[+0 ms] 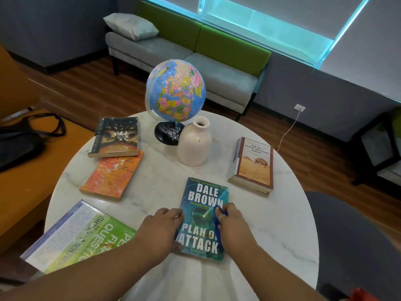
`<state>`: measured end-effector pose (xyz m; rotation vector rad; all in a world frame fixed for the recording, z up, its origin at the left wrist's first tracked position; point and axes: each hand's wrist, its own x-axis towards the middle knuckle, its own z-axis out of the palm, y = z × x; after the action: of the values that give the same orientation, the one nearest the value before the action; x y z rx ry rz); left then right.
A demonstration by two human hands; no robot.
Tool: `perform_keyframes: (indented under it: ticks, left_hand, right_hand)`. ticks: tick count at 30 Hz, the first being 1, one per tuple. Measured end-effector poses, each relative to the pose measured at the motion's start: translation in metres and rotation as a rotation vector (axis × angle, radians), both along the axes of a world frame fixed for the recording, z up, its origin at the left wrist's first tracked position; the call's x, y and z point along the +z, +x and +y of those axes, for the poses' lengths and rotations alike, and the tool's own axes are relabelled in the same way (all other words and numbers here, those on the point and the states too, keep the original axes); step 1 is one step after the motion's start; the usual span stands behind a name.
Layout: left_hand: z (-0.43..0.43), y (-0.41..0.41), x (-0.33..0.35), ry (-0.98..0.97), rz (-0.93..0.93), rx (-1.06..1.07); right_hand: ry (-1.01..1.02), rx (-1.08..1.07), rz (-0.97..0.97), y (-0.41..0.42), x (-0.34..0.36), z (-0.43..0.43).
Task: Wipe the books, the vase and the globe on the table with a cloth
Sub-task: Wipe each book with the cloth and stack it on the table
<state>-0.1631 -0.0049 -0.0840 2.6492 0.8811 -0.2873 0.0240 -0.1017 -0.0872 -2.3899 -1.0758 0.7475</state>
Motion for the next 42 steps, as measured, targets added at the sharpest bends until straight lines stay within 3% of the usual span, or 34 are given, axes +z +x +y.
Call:
perform_keyframes:
  ticks: [2, 5, 10, 12, 14, 19, 25, 31, 35, 37, 41, 42]
  left_hand:
    - [0.0, 0.0, -0.001, -0.007, -0.01, 0.005]
    - [0.0, 0.0, -0.001, -0.005, -0.011, 0.003]
    - [-0.001, 0.001, -0.001, -0.013, -0.009, 0.001]
    - [-0.001, 0.0, -0.002, -0.026, -0.006, 0.004]
    - [-0.001, -0.001, -0.003, -0.029, -0.012, 0.007]
    - [0.0, -0.001, -0.004, -0.034, -0.017, 0.003]
    - [0.0, -0.002, -0.004, -0.043, -0.019, 0.008]
    - [0.0, -0.003, -0.007, -0.021, -0.026, 0.012]
    - [0.001, -0.006, -0.012, -0.006, -0.044, 0.023]
    - [0.001, -0.007, -0.013, -0.026, -0.067, 0.03]
    - [-0.004, -0.009, -0.019, -0.084, -0.129, 0.081]
    - [-0.006, -0.01, -0.021, -0.097, -0.143, 0.096]
  right_hand:
    - [0.002, 0.105, -0.093, -0.008, -0.002, -0.015]
    - [-0.041, 0.215, -0.062, -0.009, -0.002, -0.027]
    - [0.014, 0.007, 0.04, -0.005, 0.003, -0.013]
    - [0.022, 0.046, 0.131, -0.023, 0.0, -0.019]
    - [-0.045, 0.162, 0.058, -0.037, 0.01, -0.028]
    - [0.069, -0.133, 0.332, -0.025, 0.014, -0.013]
    - [0.051, -0.139, 0.477, -0.039, 0.014, -0.022]
    - [0.102, -0.226, 0.435, -0.026, 0.012, -0.002]
    - [-0.009, -0.042, 0.338, -0.045, 0.003, -0.018]
    - [0.053, 0.008, 0.357, -0.04, 0.006, -0.014]
    - [0.081, 0.004, 0.09, -0.024, 0.002, 0.008]
    - [0.015, 0.132, -0.033, -0.023, -0.007, 0.006]
